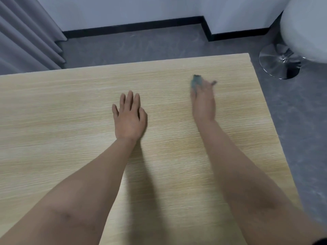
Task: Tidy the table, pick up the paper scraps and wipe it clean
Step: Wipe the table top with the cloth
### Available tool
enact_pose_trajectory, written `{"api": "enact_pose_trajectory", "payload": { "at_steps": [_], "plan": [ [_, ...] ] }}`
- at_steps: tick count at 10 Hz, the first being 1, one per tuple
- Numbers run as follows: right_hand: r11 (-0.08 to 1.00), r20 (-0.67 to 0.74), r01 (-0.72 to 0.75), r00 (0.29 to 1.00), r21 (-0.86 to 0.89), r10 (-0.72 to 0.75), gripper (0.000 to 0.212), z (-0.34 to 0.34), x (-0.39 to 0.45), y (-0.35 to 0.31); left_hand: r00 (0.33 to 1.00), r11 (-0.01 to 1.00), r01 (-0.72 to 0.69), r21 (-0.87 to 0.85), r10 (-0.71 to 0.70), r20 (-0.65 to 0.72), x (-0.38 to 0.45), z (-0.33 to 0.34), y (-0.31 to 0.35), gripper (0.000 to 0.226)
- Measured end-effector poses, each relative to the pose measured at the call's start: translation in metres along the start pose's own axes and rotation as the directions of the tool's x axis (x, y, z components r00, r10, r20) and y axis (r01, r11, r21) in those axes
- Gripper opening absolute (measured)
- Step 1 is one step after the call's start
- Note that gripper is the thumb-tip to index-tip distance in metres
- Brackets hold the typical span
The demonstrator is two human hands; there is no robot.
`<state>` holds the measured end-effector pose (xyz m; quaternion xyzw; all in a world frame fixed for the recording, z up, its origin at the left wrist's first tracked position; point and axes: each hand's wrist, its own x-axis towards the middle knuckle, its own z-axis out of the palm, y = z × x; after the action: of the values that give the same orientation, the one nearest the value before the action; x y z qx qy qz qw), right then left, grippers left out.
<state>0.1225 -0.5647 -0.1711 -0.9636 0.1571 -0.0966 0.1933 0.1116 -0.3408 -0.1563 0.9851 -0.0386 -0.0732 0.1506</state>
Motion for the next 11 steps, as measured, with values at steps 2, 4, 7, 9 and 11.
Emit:
{"api": "enact_pose_trajectory", "payload": {
  "at_steps": [2, 4, 7, 9, 11],
  "plan": [
    [0.857, 0.192, 0.477, 0.839, 0.194, -0.510, 0.041, 0.000, 0.001, -0.024, 1.000, 1.000, 0.008, -0.008, -0.008, -0.013, 0.001, 0.001, 0.002, 0.052],
    [0.986, -0.058, -0.164, 0.985, -0.011, 0.163, 0.043, -0.007, 0.046, 0.054, 1.000, 1.000, 0.010, -0.005, -0.010, -0.024, 0.000, 0.002, 0.003, 0.052],
    [0.862, 0.208, 0.497, 0.837, 0.099, -0.507, 0.044, 0.019, 0.039, -0.039, 0.999, 1.000, 0.019, 0.006, -0.019, -0.032, 0.000, 0.001, 0.004, 0.052],
    [0.995, -0.069, -0.077, 0.995, -0.065, 0.072, 0.042, -0.008, 0.072, 0.049, 0.999, 1.000, 0.023, 0.003, -0.023, -0.029, 0.000, 0.002, 0.003, 0.053],
    [0.904, 0.178, 0.399, 0.889, 0.154, -0.423, 0.044, 0.040, 0.050, -0.080, 0.999, 0.999, 0.018, 0.031, -0.017, -0.028, 0.001, 0.001, 0.003, 0.058]
  ]
}}
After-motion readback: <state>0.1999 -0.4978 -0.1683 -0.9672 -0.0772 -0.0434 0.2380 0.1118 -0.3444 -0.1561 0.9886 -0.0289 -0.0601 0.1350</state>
